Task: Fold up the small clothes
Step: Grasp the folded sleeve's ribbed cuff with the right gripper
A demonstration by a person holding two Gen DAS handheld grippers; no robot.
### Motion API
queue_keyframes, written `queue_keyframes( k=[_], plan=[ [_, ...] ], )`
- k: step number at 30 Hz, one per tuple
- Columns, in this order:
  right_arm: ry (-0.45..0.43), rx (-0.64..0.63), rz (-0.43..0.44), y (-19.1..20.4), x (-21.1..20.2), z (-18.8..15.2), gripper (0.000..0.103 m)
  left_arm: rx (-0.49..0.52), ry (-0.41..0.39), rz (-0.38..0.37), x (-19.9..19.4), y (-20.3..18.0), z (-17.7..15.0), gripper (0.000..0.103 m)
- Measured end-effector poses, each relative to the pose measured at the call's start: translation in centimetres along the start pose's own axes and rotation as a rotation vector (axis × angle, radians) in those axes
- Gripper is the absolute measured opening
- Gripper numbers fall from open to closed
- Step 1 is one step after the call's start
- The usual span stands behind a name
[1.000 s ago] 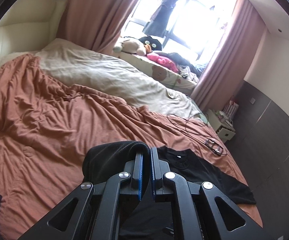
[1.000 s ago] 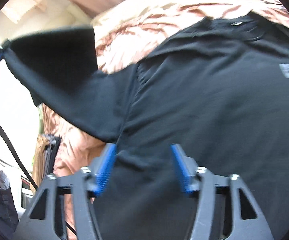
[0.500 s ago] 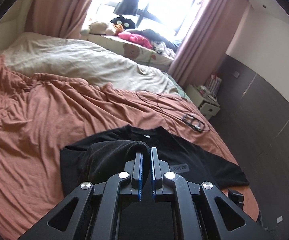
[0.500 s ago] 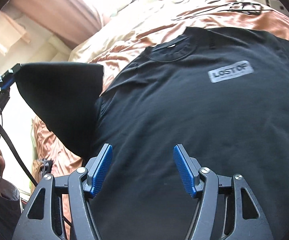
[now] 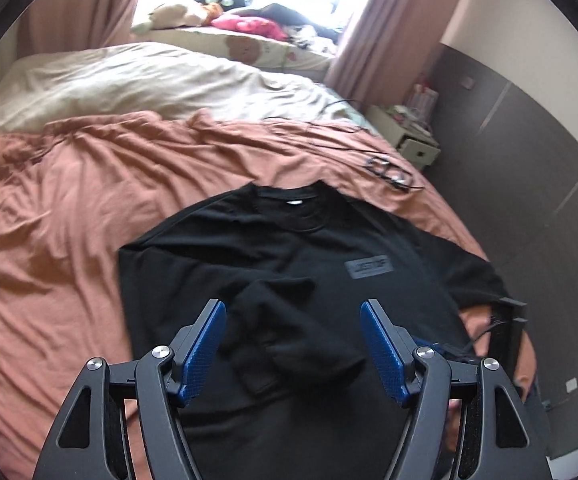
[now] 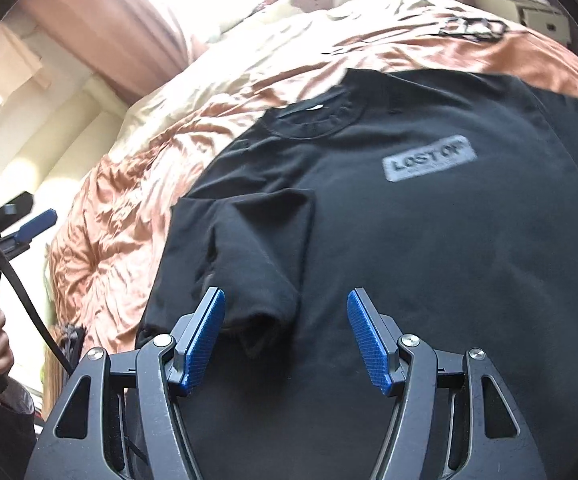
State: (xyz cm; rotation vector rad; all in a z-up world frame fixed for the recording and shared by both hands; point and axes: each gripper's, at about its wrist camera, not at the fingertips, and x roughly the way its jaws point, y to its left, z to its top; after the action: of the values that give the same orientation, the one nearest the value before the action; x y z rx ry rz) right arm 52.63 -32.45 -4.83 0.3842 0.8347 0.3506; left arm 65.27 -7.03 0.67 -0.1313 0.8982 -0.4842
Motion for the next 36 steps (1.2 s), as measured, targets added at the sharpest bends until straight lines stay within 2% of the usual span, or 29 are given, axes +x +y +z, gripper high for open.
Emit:
queue_keyframes(
  k=[7,10,16,23,27,29,36],
  plan=[
    [0.032,-0.127,-0.029,5.1,2.6,1.0,0.062,-0.067,0.011,0.080,0.2,5.1,-2.0,0.071],
    [0.048,-0.164,-0.019,7.1,4.0,1.4,0.062,-0.095,0.018,0.103,0.4,7.1,-3.1,0.067],
    [0.102,-0.228,-0.023,10.1,7.8,1.8,0.059,-0.160,0.064,0.114,1.8,10.8,-5.7,0.057],
    [0.179,-0.291,-0.051,12.3,12.9,2.0,0.059,-0.225,0.088,0.094,3.5,14.3,-8.3,0.051],
    [0.208,-0.335,-0.149,13.1,16.1,2.1,0.059,-0.255,0.096,0.087,4.0,15.6,-9.4,0.048],
    [0.228,-0.352,-0.193,13.4,17.7,2.0,0.059,-0.273,0.103,0.082,4.3,16.2,-9.9,0.043],
    [0.273,-0.416,-0.311,14.2,22.0,1.1,0.060,-0.315,0.105,0.080,4.5,17.1,-11.2,0.043]
  ],
)
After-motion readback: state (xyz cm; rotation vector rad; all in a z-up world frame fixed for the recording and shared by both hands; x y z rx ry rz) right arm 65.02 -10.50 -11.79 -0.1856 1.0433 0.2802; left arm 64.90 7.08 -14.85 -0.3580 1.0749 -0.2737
